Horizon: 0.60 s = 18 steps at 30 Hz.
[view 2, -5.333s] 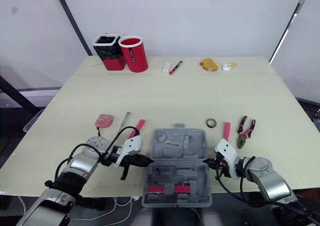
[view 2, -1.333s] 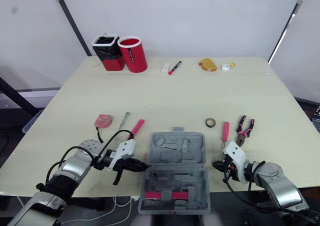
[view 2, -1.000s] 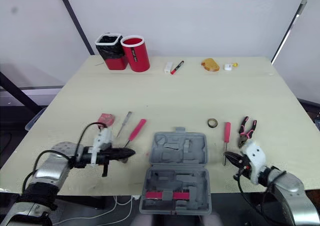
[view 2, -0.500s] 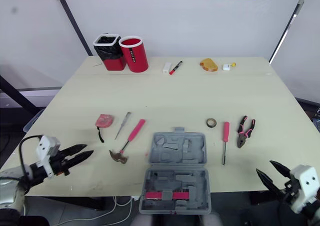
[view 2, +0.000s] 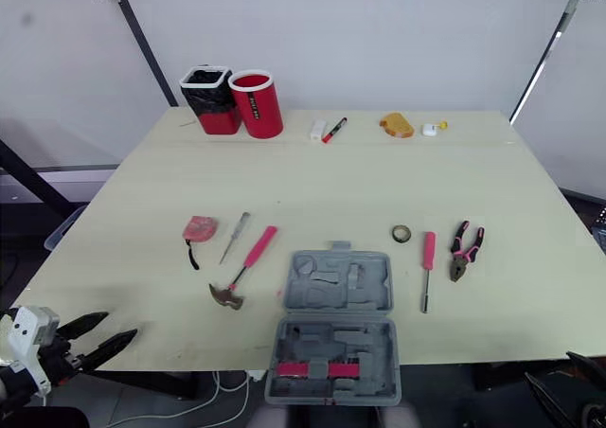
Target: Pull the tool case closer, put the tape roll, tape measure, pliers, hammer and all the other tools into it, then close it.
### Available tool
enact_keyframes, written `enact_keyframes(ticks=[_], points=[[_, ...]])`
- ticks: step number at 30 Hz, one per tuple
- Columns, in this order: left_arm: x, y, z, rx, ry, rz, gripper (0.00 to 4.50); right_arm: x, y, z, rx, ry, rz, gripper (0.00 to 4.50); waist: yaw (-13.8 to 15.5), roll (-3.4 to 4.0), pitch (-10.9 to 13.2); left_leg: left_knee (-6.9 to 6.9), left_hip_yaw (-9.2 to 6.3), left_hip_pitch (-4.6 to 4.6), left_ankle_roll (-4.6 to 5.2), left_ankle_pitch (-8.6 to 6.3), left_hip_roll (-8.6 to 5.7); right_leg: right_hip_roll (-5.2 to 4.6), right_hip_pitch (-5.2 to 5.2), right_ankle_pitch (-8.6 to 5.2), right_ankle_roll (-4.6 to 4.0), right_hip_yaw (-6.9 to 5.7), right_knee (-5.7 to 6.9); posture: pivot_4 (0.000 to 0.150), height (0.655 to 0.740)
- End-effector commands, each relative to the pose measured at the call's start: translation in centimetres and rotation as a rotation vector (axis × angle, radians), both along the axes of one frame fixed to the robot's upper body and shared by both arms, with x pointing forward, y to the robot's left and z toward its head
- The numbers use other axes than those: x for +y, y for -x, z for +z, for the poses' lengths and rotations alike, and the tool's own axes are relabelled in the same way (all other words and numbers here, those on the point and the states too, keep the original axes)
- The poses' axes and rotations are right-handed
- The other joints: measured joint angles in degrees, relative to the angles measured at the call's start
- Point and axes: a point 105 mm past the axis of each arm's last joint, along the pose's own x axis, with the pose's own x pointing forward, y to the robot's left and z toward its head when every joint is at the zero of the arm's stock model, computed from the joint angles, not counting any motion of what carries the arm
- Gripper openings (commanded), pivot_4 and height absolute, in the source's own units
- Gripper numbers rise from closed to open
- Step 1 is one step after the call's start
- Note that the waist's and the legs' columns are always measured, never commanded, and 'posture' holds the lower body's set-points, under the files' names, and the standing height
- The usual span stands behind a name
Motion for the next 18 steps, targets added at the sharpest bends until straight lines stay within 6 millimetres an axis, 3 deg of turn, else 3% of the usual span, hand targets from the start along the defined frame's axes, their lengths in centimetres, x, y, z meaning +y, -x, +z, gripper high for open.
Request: enact_keyframes(ticks=[1,9,14,18], points=[[-0.7,-1.4,1.8,-0.072,-0.018,-0.057,4.46,0.2,-1.2,1.7,-0.048,0.021,0.043,4.5,0.0,0.0,0.0,0.0,0.0,0.0,0.0,0.0,0.0,0.0,0.0,0.06,-0.1,0.0,0.0,0.15,0.74],[-5.2,-4.9,4.2,-0.147,-0.002,-0.272,4.46,4.1,-7.4,4.3,-0.112,0.027,0.226,4.5,-0.1,-0.01,0.0,0.02,0.32,-0.01,0.09,0.06,-0.13,0.31,0.06,0.09,-0.11,0.02,0.04,0.15,0.74],[-9.9,-6.5,5.9,-0.204,0.003,-0.469,4.46,8.6,-12.8,5.5,-0.111,0.05,0.383,4.5,-0.4,-0.01,0.1,-0.01,0.38,-0.09,0.1,0.06,-0.16,0.48,-0.01,0.09,-0.1,0.09,0.01,0.15,0.74],[-12.7,-6.8,6.9,-0.221,-0.008,-0.592,4.46,10.8,-15.9,5.8,-0.066,0.162,0.485,4.5,-0.2,0.0,0.1,0.1,0.35,-0.08,0.11,0.06,-0.17,0.55,0.03,0.11,-0.1,0.13,0.06,0.15,0.74]])
